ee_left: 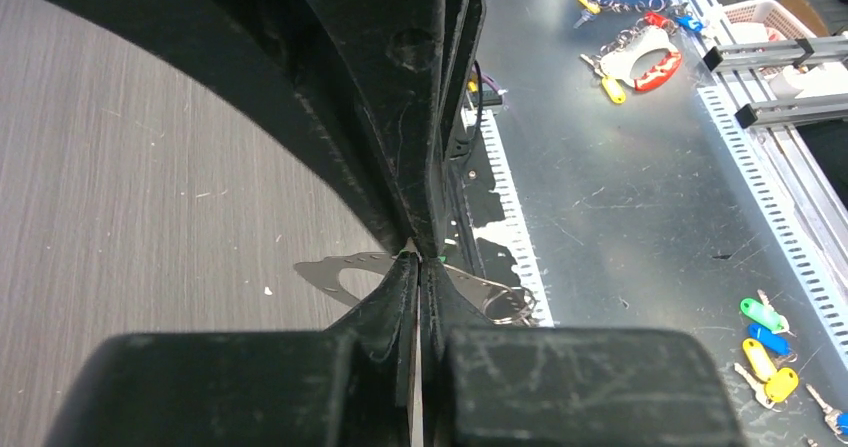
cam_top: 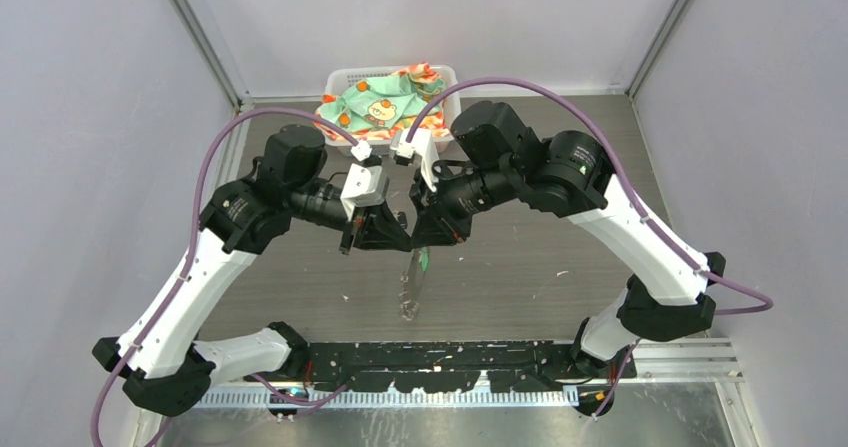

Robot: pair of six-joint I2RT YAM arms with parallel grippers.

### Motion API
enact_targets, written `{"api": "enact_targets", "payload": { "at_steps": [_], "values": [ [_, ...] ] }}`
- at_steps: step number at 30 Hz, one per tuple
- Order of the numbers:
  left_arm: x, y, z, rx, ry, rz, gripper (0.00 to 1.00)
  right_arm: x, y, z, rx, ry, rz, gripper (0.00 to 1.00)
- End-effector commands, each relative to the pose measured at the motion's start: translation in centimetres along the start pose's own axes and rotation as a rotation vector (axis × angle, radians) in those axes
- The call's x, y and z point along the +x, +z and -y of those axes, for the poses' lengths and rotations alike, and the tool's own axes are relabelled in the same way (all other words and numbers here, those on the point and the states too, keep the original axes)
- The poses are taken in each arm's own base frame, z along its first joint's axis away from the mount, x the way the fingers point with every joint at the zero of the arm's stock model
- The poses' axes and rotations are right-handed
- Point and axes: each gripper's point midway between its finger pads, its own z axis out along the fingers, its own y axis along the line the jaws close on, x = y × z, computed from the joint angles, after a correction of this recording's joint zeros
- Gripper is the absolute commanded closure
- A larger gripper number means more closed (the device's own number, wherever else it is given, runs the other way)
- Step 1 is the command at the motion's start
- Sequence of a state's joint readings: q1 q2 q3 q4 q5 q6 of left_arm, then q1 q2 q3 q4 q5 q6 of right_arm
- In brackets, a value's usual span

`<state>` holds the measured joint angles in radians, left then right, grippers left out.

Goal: Put the keys on the keyring

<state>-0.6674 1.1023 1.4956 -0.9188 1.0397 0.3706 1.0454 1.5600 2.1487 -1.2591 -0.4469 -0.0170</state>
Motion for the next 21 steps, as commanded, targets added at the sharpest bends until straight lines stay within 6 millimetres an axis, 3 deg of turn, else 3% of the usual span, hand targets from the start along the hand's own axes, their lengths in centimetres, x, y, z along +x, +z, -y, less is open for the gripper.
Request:
{"api": "enact_targets", "payload": {
  "at_steps": [1,4,7,14,21],
  "values": [
    [-1.9,-0.2,0.6,-0.014,0.001,0.068,1.00,-3.6,-2.4,0.0,0.065,-0.040,0.190,0.78],
    [-2.7,-0.1,0.0,-0.069,-0.042,0.146,1.00,-4.9,-5.5,-0.3,0.114,-0.045,0.344,0.53],
    [-4.4,-0.4,-0.1,-0.112,-0.072,0.255,1.00,-4.5,-7.3,-0.6,0.134,-0.043,0.439,0.43],
    [-7.5,-1.4,-0.4,-0.167,-0.053,0.378,1.00,-2.3,-8.1,-0.5,0.148,-0.001,0.549,0.38],
    [-7.9,-1.3,0.3,-0.122,-0.031,0.376,1.00,-3.3,-8.2,-1.0,0.116,-0.011,0.617,0.43]
  ]
}}
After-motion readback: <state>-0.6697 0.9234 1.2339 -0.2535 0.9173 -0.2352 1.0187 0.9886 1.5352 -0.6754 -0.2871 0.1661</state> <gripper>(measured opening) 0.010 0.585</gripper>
